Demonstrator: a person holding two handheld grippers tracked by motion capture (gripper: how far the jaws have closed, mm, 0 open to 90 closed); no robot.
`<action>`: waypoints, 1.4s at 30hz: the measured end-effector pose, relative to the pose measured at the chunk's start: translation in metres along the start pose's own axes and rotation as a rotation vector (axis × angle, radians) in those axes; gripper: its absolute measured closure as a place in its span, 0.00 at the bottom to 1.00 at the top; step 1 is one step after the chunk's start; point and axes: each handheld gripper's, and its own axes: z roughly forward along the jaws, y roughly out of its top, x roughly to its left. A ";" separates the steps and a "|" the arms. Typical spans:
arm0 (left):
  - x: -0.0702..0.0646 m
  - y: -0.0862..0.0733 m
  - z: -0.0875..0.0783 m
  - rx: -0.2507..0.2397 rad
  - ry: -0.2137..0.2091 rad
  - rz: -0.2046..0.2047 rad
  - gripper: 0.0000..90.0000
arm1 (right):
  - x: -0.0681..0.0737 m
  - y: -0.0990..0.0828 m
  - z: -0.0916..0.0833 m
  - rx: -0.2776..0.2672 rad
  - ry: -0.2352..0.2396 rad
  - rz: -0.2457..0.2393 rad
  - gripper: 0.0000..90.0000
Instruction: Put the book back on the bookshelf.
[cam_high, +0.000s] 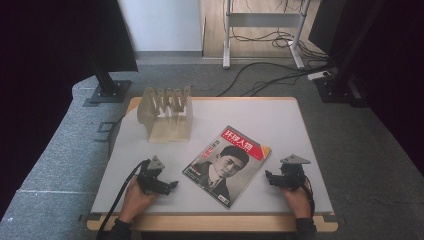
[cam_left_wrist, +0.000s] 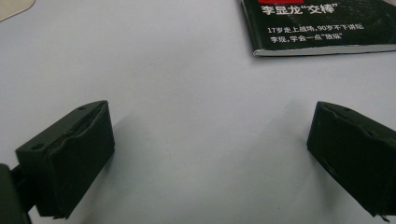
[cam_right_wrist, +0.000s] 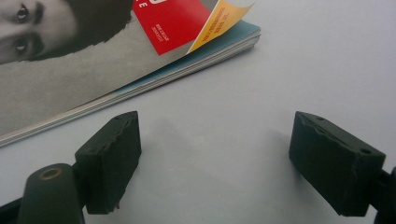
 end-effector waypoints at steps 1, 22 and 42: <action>0.000 0.000 0.000 0.000 -0.003 0.000 0.00 | 0.000 0.000 0.000 0.000 0.000 0.000 0.18; 0.001 0.001 0.000 0.004 -0.012 0.011 0.00 | 0.000 0.000 0.000 0.001 0.003 -0.001 0.18; -0.021 0.057 0.045 0.035 -0.194 0.121 0.01 | 0.013 0.017 0.015 0.010 0.038 -0.061 0.13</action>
